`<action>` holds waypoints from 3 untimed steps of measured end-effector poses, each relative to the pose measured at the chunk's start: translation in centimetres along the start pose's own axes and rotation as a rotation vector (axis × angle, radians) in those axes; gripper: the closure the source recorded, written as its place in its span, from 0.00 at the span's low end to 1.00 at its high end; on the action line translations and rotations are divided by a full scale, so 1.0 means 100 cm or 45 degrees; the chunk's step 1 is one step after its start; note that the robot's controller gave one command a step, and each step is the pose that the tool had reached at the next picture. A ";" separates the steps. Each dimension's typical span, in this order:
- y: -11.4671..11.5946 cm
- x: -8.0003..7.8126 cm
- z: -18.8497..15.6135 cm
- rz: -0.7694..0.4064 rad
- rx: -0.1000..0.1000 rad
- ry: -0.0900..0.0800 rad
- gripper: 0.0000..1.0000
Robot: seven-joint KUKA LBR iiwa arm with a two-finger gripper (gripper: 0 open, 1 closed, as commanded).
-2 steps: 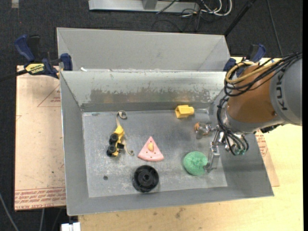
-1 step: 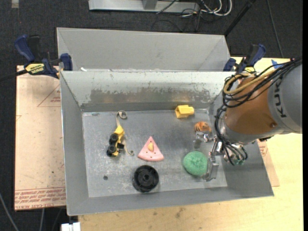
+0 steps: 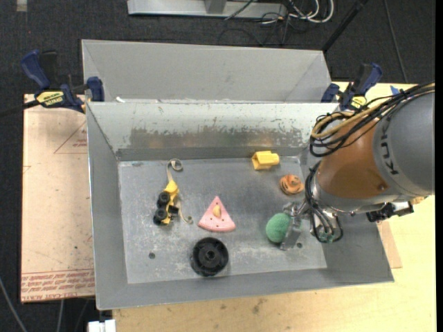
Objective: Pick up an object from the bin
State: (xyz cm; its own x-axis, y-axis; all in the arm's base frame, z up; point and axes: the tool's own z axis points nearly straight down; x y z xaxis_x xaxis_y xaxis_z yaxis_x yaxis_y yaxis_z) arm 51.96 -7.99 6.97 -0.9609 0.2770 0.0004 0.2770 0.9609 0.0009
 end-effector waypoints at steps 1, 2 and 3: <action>0.000 0.000 0.000 0.000 0.000 0.000 1.00; -0.002 -0.003 -0.027 0.000 0.000 0.001 1.00; 0.005 -0.014 -0.067 0.027 0.000 0.000 1.00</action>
Offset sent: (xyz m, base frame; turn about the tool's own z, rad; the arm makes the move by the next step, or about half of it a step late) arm 0.0040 -0.0061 0.0412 0.0031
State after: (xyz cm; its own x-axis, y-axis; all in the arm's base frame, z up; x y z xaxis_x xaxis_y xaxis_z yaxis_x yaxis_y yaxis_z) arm 53.46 -7.94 13.63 -0.9548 0.2973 0.0005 0.2973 0.9548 0.0005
